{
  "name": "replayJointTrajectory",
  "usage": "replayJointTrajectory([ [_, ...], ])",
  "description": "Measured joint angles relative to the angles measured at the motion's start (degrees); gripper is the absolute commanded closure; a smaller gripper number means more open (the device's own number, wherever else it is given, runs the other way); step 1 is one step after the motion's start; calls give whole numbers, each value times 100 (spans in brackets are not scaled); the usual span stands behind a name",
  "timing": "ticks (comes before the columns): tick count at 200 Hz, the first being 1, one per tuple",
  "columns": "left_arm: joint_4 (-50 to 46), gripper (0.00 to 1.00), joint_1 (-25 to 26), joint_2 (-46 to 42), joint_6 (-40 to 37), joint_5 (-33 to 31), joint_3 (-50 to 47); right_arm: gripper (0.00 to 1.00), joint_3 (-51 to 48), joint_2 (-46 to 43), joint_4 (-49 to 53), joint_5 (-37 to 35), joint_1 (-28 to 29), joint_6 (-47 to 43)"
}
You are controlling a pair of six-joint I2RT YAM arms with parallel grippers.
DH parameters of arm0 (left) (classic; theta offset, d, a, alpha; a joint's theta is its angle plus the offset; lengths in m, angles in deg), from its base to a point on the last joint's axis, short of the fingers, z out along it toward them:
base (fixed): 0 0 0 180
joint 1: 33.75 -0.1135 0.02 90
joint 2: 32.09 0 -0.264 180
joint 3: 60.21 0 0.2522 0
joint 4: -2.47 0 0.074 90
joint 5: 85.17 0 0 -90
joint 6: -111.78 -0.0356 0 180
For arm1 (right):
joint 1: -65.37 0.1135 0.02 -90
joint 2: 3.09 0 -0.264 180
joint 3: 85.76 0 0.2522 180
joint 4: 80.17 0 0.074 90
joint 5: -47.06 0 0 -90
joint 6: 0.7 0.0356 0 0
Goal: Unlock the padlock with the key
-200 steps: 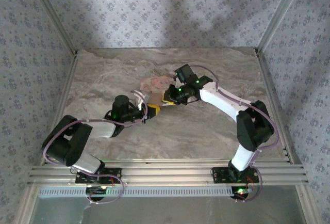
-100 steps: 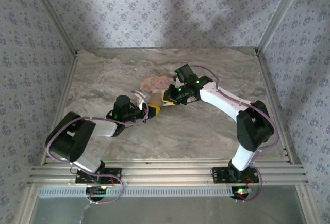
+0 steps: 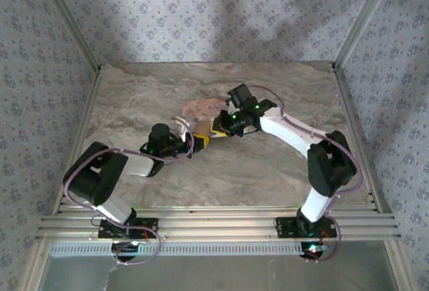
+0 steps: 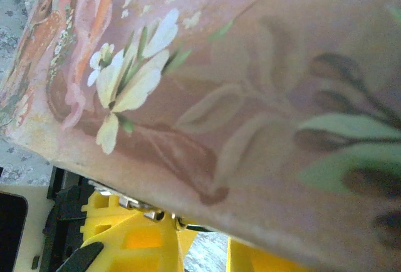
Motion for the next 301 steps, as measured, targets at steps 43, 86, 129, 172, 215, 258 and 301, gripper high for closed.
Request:
replayJointTrajectory([
  [43,125,100,0,81,57,15,0,100,-46,-9,-59,0,-11,0],
  [86,166,100,0,101,79,17,0,100,-76,-20,-105,2,-17,0],
  [129,221,100,0,140,76,20,0,100,-103,-22,-146,4,-28,0],
  [172,289,100,0,229,79,87,-2,100,-195,-44,-210,7,-37,2],
  [215,332,100,0,236,76,129,-2,100,-227,-61,-243,4,-37,4],
  [258,337,100,0,245,76,140,-7,100,-258,-74,-280,4,-37,63],
  [301,588,100,0,367,144,140,-7,100,-271,-85,-299,2,-39,68],
])
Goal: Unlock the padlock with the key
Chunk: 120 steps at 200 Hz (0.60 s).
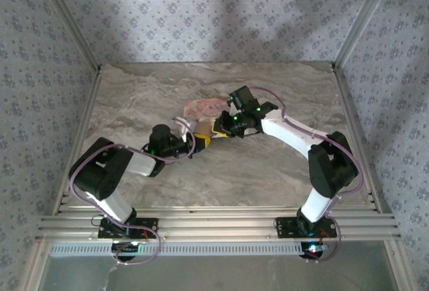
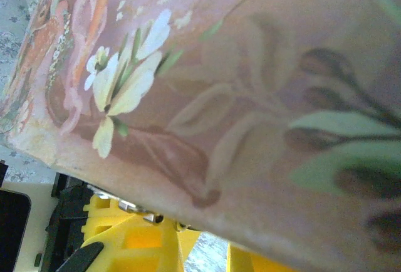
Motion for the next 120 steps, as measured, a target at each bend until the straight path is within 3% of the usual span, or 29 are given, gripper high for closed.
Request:
replayJointTrajectory([
  [120,302,100,0,186,192,28,7,100,-90,-33,-120,-2,-24,17],
])
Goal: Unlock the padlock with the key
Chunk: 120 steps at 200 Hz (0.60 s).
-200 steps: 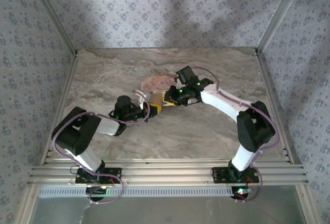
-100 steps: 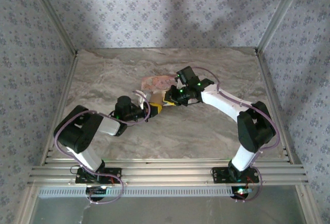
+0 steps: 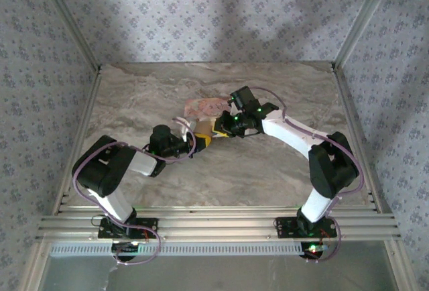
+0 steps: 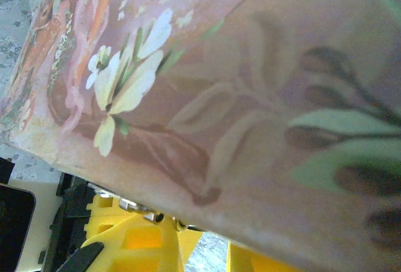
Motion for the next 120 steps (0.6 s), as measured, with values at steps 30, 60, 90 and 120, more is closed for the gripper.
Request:
replayJointTrajectory([
  [30,-9,100,-2,0,85,90,0,100,-138,-61,-146,2,4,-22],
  [60,-22,100,-76,0,109,175,0,100,-219,-105,-269,9,11,-68],
  [90,-133,100,-179,-33,50,348,48,100,-219,-127,-240,81,11,-173],
  [120,-448,100,-195,-201,-111,367,94,100,-219,-162,-168,103,4,-267],
])
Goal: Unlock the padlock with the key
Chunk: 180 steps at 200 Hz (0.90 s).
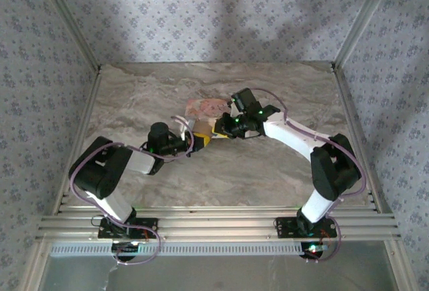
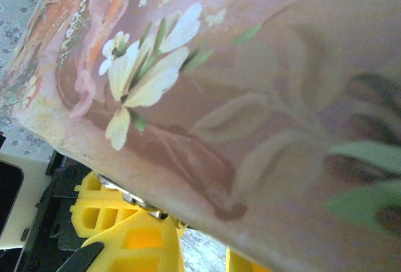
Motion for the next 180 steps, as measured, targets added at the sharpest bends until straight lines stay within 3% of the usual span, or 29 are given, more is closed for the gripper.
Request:
replayJointTrajectory([
  [48,-17,100,103,-33,-39,-57,26,100,-31,-68,4,59,-42,-13],
  [110,385,100,201,55,656,-144,26,100,-125,-192,-122,44,-90,133],
  [180,621,100,57,448,1530,426,245,100,-448,-354,-457,-24,-105,26],
])
